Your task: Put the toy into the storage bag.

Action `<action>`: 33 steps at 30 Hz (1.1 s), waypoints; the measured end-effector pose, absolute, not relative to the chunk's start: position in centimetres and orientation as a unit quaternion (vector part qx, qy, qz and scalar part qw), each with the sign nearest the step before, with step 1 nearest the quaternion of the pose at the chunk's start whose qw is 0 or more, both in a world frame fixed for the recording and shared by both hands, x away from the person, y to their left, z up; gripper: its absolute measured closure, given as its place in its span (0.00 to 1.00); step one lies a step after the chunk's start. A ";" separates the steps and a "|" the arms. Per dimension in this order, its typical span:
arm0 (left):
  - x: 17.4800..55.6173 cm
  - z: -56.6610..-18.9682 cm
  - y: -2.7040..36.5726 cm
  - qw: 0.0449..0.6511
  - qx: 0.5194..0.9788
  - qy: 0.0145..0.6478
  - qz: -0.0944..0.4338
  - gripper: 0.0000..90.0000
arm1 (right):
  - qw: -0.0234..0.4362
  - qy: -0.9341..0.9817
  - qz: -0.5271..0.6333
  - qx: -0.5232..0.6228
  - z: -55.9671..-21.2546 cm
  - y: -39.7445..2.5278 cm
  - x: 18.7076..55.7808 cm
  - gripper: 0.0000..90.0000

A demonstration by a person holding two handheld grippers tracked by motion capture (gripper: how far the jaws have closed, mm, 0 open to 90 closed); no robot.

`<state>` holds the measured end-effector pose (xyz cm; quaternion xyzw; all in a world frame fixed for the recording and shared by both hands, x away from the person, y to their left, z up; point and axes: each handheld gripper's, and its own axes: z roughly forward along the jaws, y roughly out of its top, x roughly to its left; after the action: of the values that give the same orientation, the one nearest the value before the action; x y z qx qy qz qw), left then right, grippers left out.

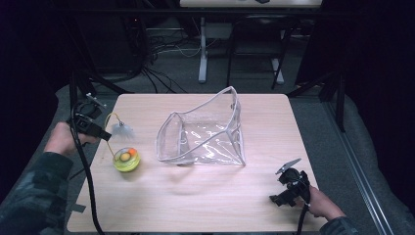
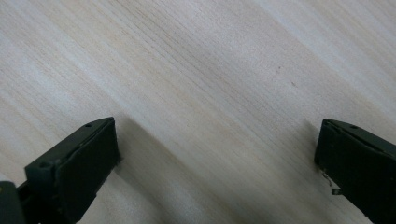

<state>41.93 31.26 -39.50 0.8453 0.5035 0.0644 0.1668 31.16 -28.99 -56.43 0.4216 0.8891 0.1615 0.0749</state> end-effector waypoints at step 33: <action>41.7 -37.0 31.5 0.167 0.855 0.487 0.063 0.98 | 0.074 0.891 0.158 0.419 -56.4 -29.0 31.2 0.00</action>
<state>41.68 31.47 -36.96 0.8552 0.4866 0.0628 0.1670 31.19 -29.03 -56.38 0.4188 0.8910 0.1585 0.0743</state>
